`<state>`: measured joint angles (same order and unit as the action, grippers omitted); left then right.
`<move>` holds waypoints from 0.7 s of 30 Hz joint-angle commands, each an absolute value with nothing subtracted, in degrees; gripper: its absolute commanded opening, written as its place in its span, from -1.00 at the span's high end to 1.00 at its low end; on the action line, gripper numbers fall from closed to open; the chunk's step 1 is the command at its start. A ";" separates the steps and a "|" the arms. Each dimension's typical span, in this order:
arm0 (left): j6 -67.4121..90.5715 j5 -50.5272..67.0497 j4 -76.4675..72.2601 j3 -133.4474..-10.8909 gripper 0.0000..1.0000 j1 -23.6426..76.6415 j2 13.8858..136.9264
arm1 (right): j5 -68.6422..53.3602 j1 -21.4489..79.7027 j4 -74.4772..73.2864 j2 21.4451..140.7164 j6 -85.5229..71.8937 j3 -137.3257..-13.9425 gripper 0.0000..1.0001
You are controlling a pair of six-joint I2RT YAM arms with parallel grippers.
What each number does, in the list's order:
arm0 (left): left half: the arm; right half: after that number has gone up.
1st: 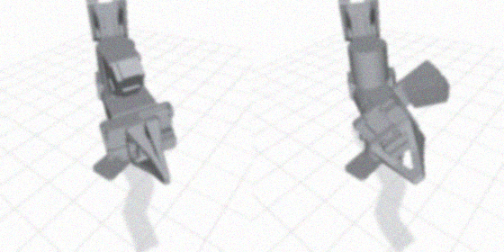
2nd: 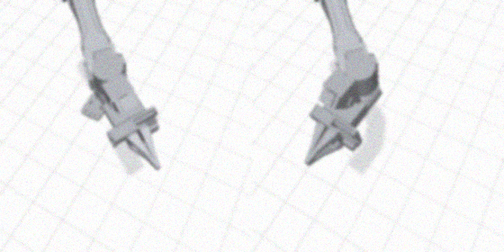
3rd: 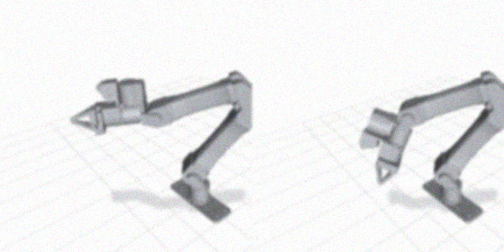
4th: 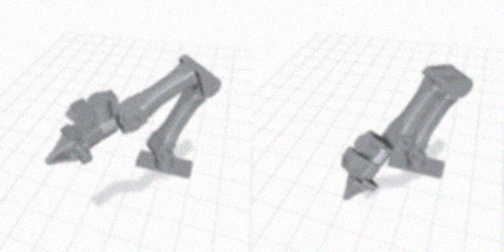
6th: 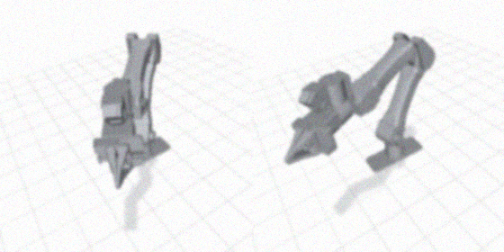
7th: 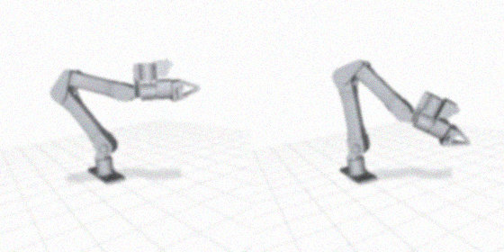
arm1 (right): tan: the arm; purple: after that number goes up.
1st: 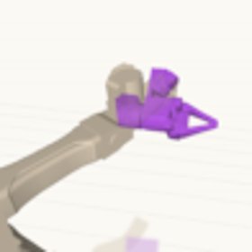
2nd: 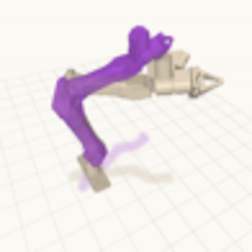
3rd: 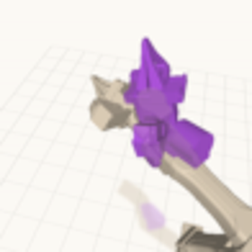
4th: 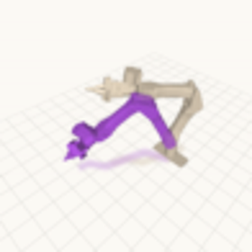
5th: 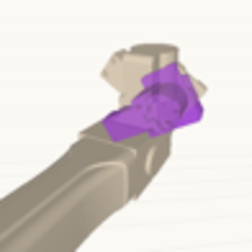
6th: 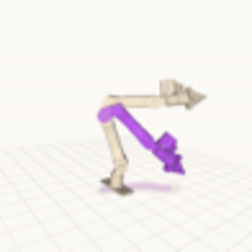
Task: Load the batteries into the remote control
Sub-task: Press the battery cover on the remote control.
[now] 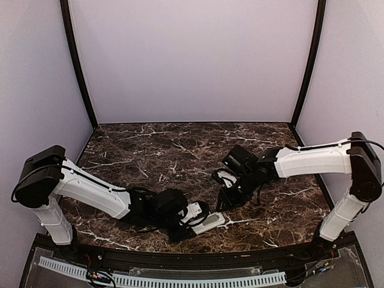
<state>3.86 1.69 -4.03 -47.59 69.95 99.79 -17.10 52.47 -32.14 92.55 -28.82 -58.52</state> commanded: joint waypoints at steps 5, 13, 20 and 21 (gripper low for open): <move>4.22 2.20 -0.34 -46.76 0.43 69.96 102.92 | -21.69 52.32 -31.63 95.58 -27.75 -59.93 0.65; 4.15 2.20 -0.35 -46.76 0.43 69.96 102.92 | -22.93 52.31 -29.55 96.15 -28.49 -58.67 0.90; 4.08 2.28 1.11 -46.85 0.44 69.96 102.95 | -21.45 52.37 -29.90 96.72 -28.65 -58.18 0.86; 4.10 2.33 1.08 -46.85 0.44 69.96 102.99 | -21.18 52.38 -30.08 96.72 -28.63 -58.14 0.85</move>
